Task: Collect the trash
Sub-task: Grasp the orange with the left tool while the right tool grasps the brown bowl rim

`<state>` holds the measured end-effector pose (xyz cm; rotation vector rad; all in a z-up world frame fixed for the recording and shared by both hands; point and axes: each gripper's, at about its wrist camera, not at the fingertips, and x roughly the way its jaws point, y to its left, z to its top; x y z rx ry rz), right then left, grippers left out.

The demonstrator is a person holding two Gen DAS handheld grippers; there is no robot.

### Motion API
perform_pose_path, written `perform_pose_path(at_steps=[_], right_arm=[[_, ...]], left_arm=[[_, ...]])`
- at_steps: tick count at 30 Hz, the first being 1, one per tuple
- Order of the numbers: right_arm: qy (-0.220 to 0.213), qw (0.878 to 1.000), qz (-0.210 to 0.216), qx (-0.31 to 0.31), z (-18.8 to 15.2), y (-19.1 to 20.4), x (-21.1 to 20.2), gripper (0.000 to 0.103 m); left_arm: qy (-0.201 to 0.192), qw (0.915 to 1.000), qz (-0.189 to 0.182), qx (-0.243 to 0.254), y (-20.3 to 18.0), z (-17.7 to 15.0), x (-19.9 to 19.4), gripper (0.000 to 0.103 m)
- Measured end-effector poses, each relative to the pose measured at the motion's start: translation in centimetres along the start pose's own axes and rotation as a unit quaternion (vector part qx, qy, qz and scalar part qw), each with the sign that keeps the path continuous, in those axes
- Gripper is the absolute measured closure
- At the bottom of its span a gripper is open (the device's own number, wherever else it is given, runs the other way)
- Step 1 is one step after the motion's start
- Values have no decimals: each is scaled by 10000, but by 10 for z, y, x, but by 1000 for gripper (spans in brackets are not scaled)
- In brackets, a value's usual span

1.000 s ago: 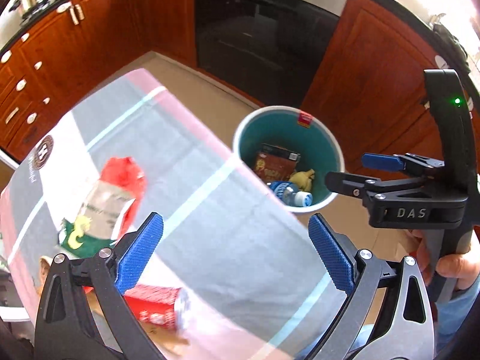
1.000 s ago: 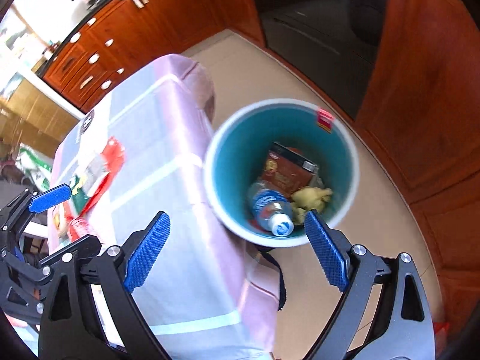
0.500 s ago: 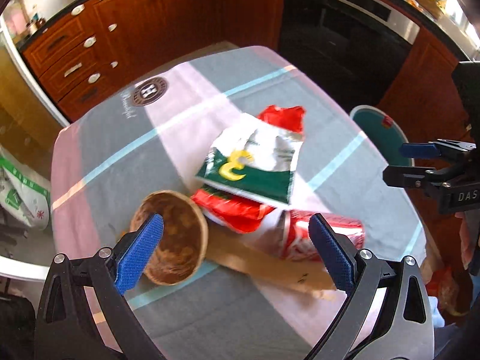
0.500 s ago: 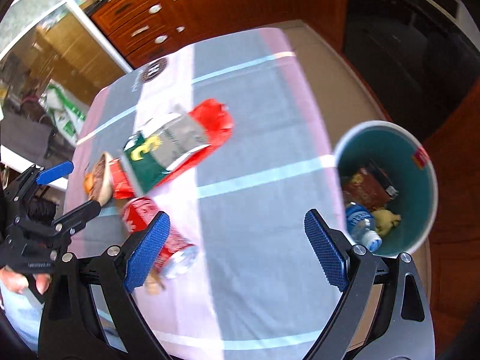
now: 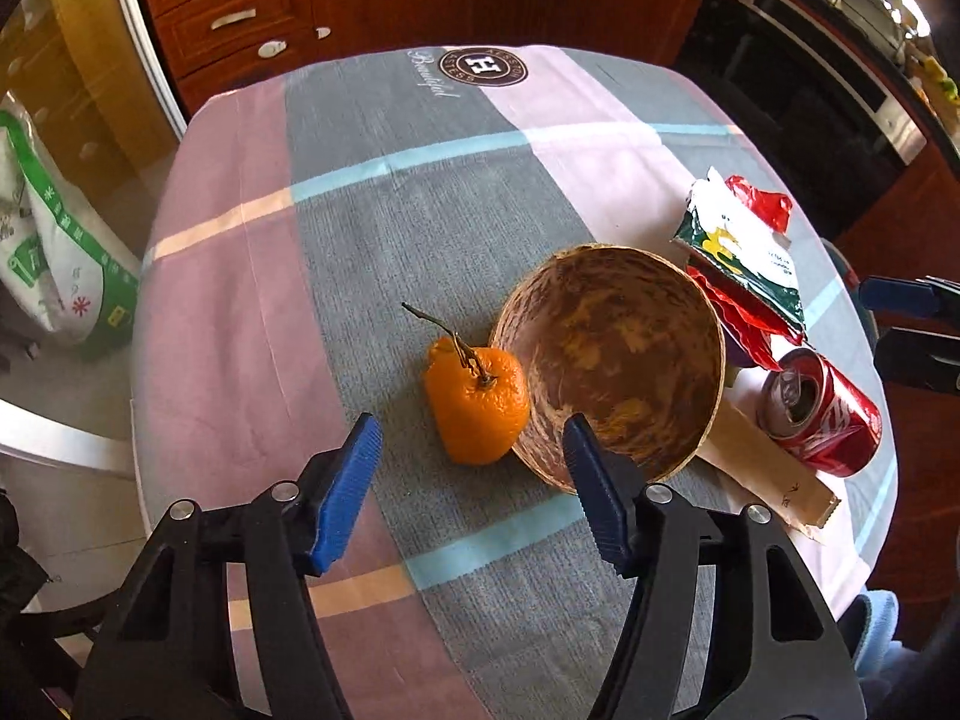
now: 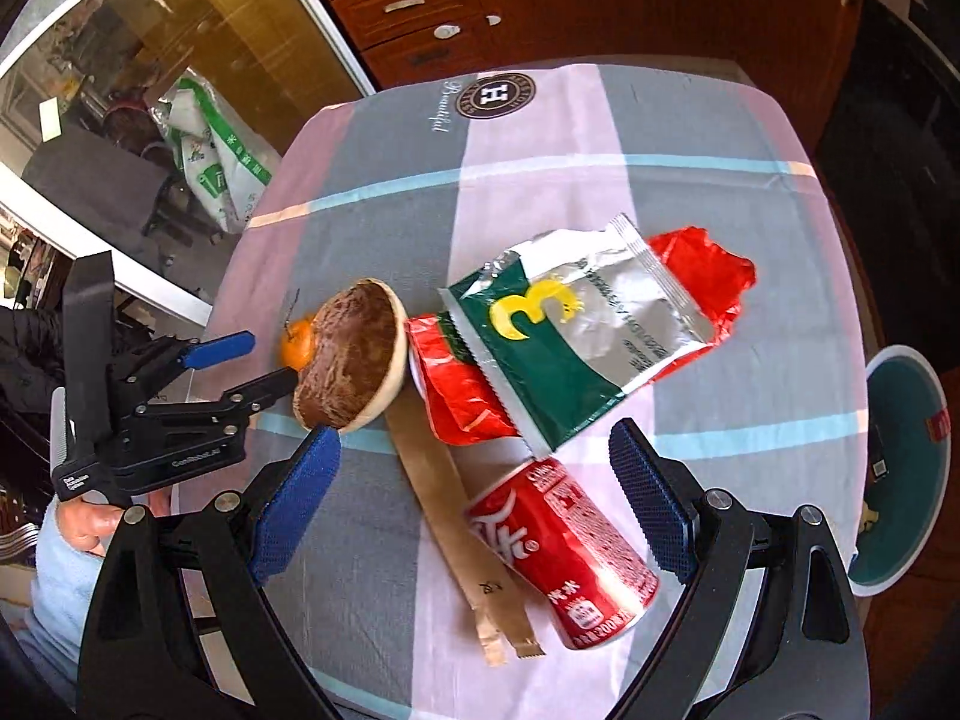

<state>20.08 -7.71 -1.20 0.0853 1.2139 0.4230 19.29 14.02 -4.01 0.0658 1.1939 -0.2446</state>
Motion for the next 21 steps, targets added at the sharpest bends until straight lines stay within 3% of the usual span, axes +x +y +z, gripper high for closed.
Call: perform_pose_path(at_steps=[4,7,8,14,21], right_arm=[[70,9997,214,-3,1,15,10,16],[89,9993,360,83,0,20,16,16],[100,9992,375,86,0,21,18,16],[298,9985,457,-68,-4,38,36,16],[524,9972,445,-302,-12,56,61,23]], left_arm=[[33,9999,-149,22,-1,1,12,43],[56,9996,-281,-10,1,1,17,70],[47,9994,-346,-28,1,0,17,73],[-44,9990,-445,-89,8,-14,6,77],[64,9982,-556,-212,17,-42,-2,77]])
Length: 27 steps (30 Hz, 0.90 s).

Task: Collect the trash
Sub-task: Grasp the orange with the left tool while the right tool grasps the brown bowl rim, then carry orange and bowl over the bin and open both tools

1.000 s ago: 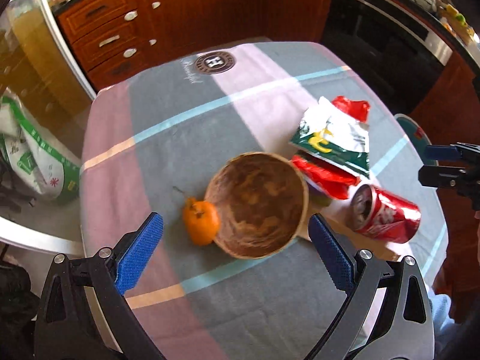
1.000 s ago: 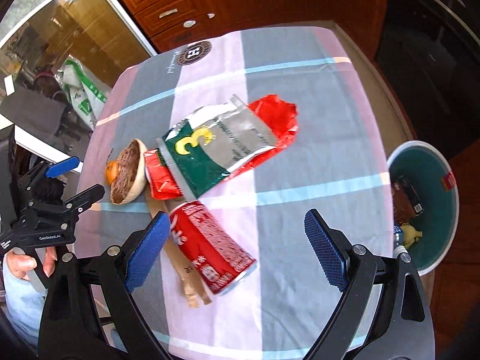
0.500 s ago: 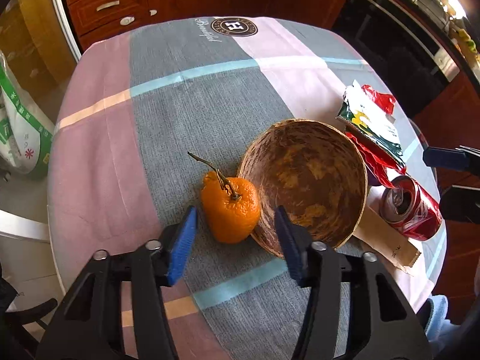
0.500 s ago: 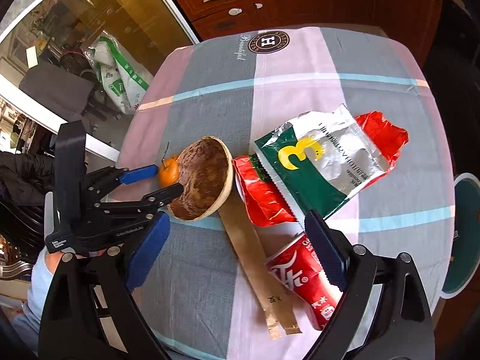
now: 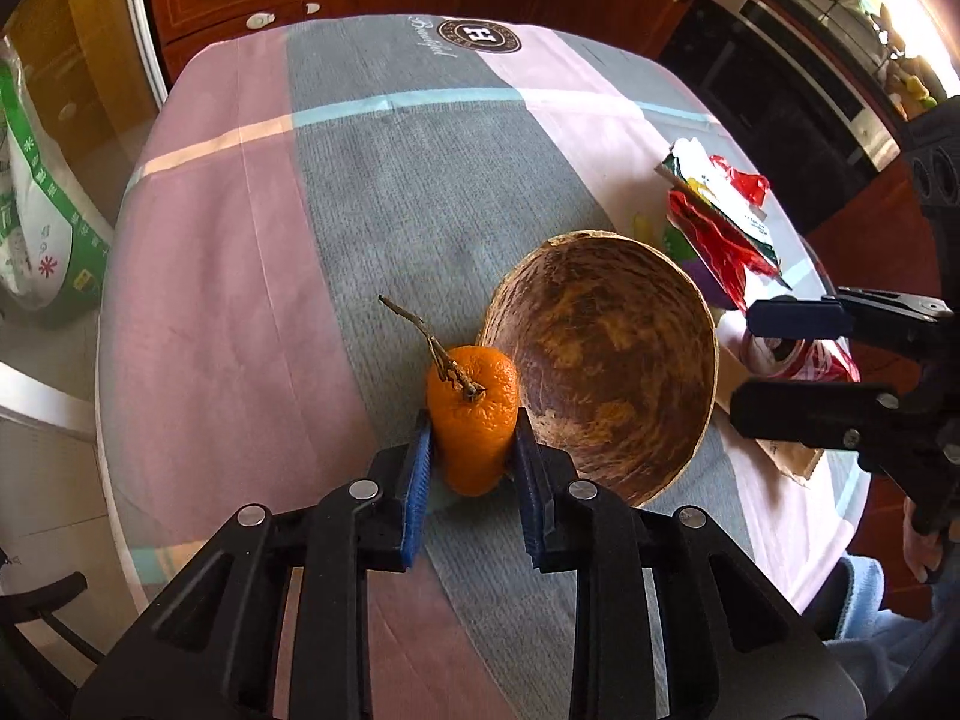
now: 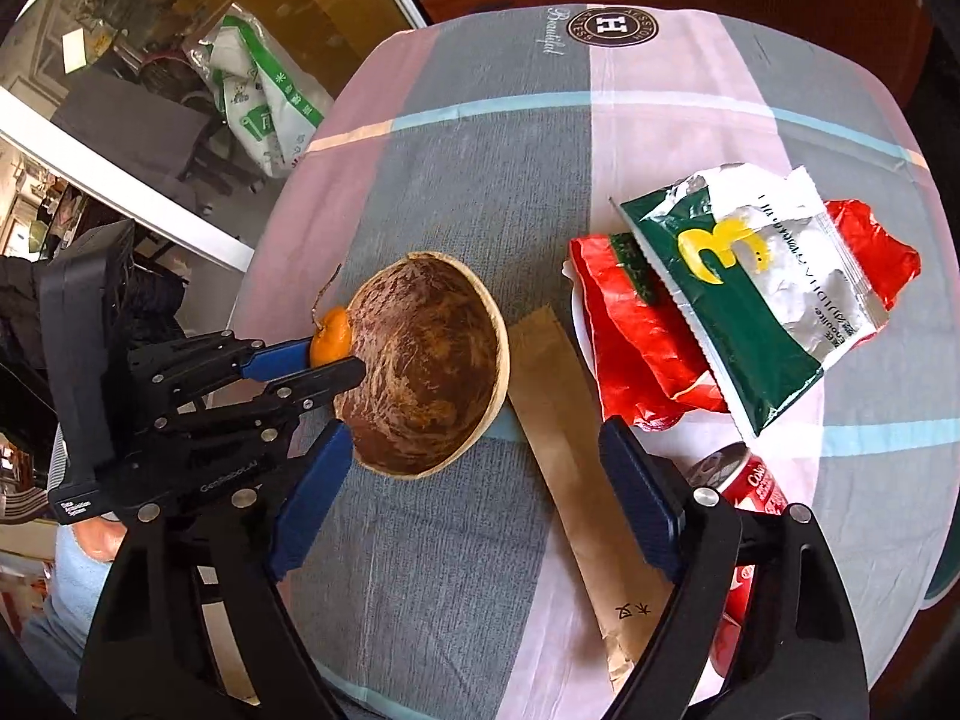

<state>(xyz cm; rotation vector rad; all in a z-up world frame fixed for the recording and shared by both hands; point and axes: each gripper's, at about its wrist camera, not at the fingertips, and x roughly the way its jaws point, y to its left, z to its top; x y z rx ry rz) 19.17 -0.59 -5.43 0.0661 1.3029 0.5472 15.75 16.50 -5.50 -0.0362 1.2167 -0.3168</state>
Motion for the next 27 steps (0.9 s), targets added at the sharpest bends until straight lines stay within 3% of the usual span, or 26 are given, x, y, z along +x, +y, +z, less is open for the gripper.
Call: perform_pose_path(at_steps=[7,9,17,19,20,24,27], right_arm=[[113,9993,-118,-329,5,14,23,51],[161,9987,-104,-469,7,21,31,68],[276,9989,-25,-390,8,24,49,70],[248,9986,-118,-463,4,26,47,78],[200,9983,-200,-511,3,27,45,89],[57,9977,-317,-605,-5,24,32,92],[-21,9974,-371,-622,-10,20,21,94]], left_arm=[[3,9999,-96,-31,5,-17,-6,77],[8,9998,-145,-96,8,-17,-6,76],[-2,9997,-87,-213,8,-16,-6,75],[-58,9997,7,-257,7,-17,-9,76],[-88,9994,29,-321,9,-17,-11,76],[-253,9974,-136,-667,22,-21,-26,76],[-336,9971,49,-682,21,-25,-34,77]])
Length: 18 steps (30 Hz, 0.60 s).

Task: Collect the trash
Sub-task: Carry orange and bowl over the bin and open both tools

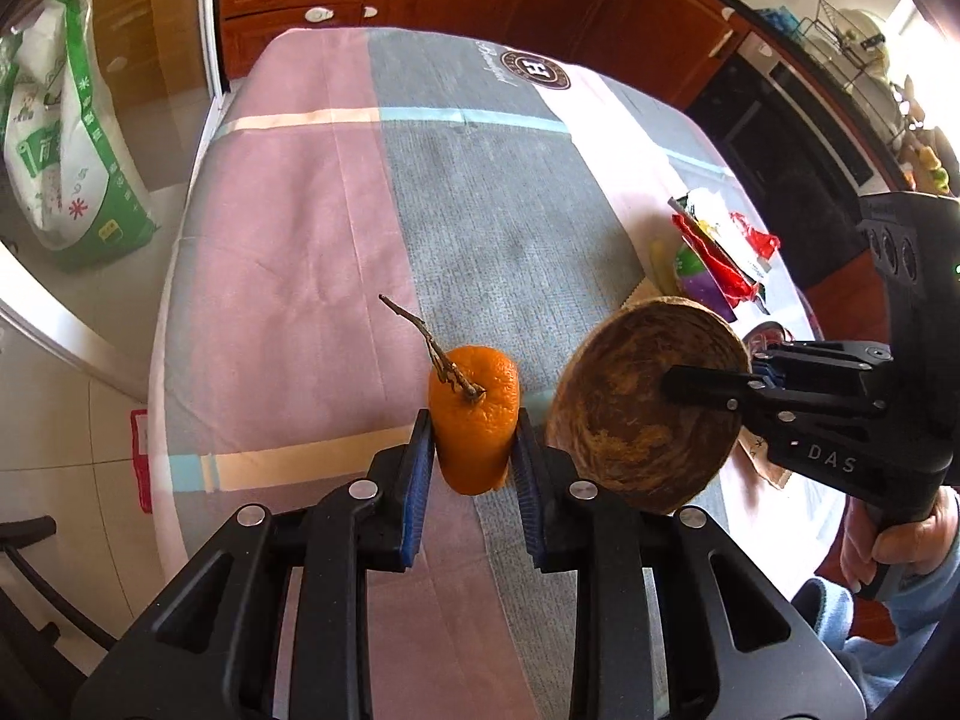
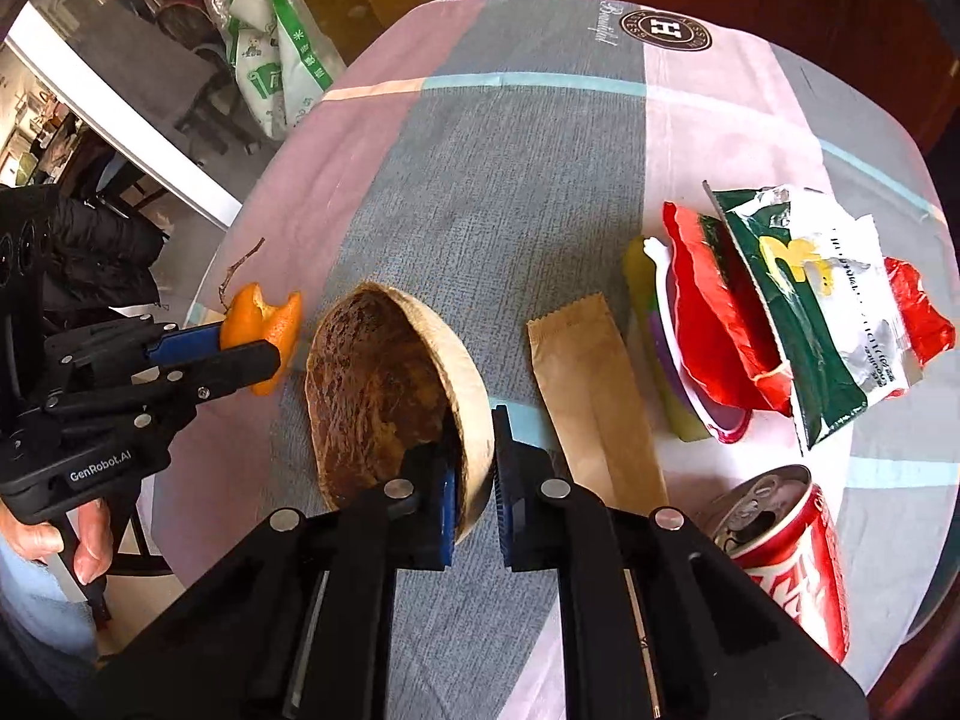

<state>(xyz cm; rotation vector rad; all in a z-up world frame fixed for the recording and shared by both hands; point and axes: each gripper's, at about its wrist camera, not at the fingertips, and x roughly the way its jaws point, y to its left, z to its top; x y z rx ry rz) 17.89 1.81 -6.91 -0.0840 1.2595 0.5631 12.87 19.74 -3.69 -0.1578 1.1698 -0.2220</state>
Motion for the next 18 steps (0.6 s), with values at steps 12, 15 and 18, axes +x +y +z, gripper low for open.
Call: perform_pose_path(at_steps=[12,15,18], right_arm=[[-657,9977,84,173,-18,-18,-66,94],[-814,9963,96,248,-23,-25,-82,94],[-973,9945,132,370,-34,-36,-98,94]], left_arm=[[-236,9968,567,520,-49,-8,-27,78],[-291,9960,572,614,-65,-7,-33,78],[-331,9951,552,750,-83,-7,-39,78]])
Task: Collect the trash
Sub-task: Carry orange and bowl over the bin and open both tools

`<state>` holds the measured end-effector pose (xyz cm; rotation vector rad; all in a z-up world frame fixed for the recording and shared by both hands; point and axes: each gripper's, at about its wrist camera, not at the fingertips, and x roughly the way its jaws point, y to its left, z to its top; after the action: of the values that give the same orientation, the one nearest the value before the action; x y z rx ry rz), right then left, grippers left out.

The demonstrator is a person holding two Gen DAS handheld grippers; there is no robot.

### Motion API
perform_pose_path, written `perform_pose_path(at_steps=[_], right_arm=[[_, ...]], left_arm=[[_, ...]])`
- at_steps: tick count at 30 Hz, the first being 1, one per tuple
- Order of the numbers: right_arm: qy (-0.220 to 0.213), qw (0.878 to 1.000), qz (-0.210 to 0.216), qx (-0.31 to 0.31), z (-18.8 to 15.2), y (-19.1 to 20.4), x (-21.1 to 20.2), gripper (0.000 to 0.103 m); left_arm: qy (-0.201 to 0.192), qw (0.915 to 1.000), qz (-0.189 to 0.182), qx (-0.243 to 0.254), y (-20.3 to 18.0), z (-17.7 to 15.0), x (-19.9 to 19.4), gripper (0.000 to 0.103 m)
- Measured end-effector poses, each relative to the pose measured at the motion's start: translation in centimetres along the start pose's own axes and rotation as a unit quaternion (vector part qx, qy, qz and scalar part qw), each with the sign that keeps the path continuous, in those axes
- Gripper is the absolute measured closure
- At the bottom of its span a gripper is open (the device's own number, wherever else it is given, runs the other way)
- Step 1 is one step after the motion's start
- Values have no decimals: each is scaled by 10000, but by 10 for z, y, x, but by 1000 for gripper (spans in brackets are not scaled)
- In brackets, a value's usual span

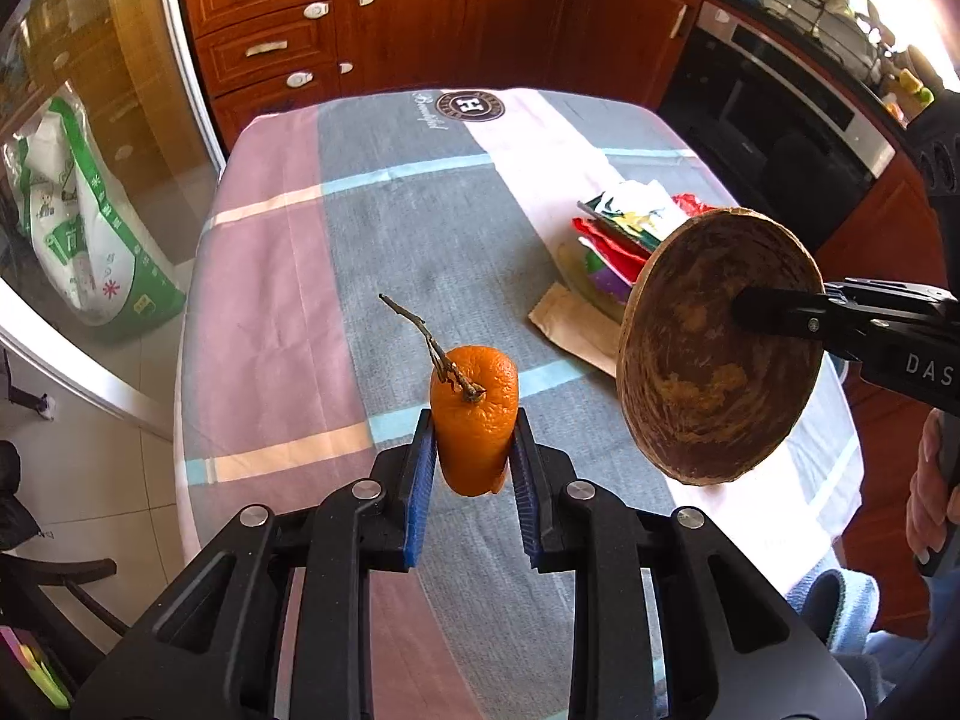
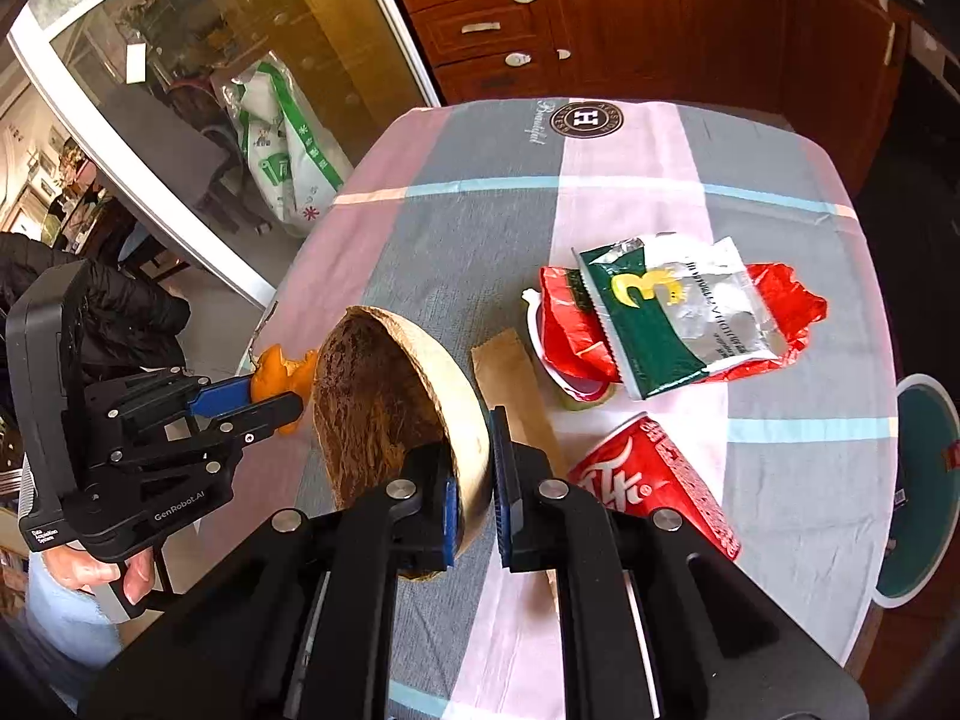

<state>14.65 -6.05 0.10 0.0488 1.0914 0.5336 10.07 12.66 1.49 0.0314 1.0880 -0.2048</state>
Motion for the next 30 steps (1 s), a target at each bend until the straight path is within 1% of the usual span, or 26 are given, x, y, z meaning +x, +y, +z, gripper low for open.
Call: perform_pose_path(at_steps=[4,9,13,16,19,22,28,30], right_arm=[[-192,9996,39,196,-9,-18,-21,94],[-471,9975,25,532,-21,-51,-46,94],[-707,9937,-18,867,-33,-85,-67,94],[-894,9893,-55,1153,-44,-115,-82,94],[-1052,9825,-132,1530,-57,-154,-97,94],[-1187,9741,-303,1900,-73,-195,-113,94],[-1379,9512,-884,2614,-108,-275,-141,94],[-1385,9431,-1009,2851,-120,-297,-145,93]], left_arm=[[-113,9996,-84,261,-31,9,-11,78],[-220,9969,-283,693,-84,26,-16,78],[-185,9937,-412,1029,-130,39,-8,78],[-79,9907,-475,1275,-166,49,4,78],[42,9869,-560,1512,-201,59,19,78],[133,9819,-685,1760,-239,70,32,78],[385,9672,-873,2355,-320,82,68,78],[487,9619,-925,2525,-346,83,81,78]])
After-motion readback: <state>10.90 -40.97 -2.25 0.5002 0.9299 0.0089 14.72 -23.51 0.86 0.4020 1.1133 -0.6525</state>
